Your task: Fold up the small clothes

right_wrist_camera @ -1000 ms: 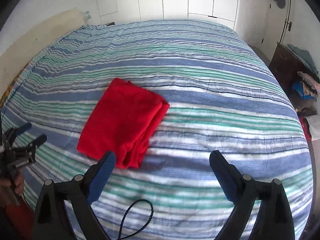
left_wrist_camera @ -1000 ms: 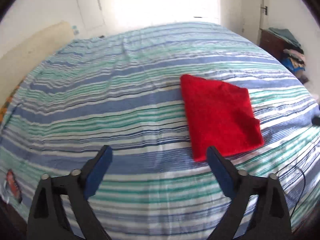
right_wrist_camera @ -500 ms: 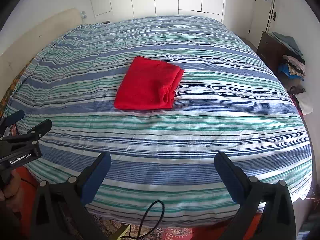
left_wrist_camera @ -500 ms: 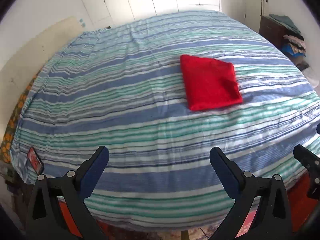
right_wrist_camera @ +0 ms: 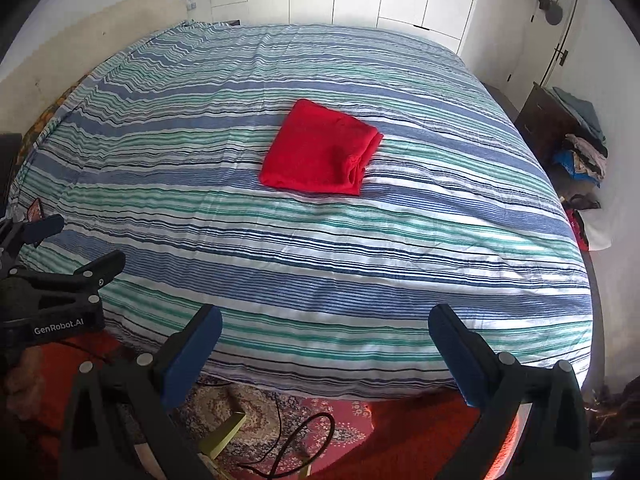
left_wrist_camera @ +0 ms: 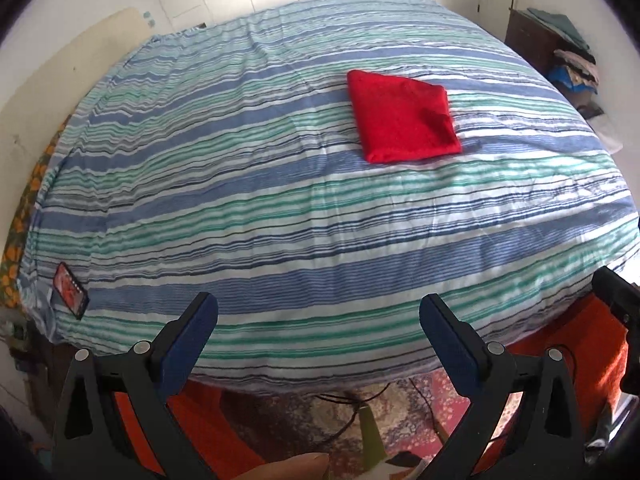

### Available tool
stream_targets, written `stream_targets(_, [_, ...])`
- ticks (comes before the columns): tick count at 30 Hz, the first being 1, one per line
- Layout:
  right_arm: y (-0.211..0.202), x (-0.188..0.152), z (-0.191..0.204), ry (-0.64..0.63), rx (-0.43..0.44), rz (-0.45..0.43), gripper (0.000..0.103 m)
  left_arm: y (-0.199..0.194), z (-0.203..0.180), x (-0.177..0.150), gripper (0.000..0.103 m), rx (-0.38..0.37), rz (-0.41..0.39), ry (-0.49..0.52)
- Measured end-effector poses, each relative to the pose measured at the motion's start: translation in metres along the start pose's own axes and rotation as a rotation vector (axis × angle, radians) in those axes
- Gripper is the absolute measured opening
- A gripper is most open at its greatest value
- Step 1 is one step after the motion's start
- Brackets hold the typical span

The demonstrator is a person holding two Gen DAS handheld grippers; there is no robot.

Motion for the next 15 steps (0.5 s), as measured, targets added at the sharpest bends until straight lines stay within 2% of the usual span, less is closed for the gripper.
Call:
stream_targets(3, [-0.010, -0.005, 0.002, -0.008, 0.000, 0.000, 0.102, -0.008, 0.006, -0.007, 0.101, -0.007, 0.015, -0.008])
stream_targets(8, [-0.018, -0.006, 0.003, 0.003, -0.002, -0.005, 0.102, -0.023, 0.008, -0.008, 0.101, -0.011, -0.013, -0.005])
stream_targets(15, [-0.019, -0.003, 0.005, 0.010, -0.008, -0.018, 0.102, -0.022, 0.006, -0.007, 0.101, -0.019, -0.012, -0.001])
Point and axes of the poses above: each gripper's, at about its wrist camera, not at the fingertips, and y roughly the way its jaws point, z to its left, x to its top, the point moved 1 cm from there along y, roughly the way its jaws point, and after that the axes turned 13 degrees about -y, right-handed, at the moved point
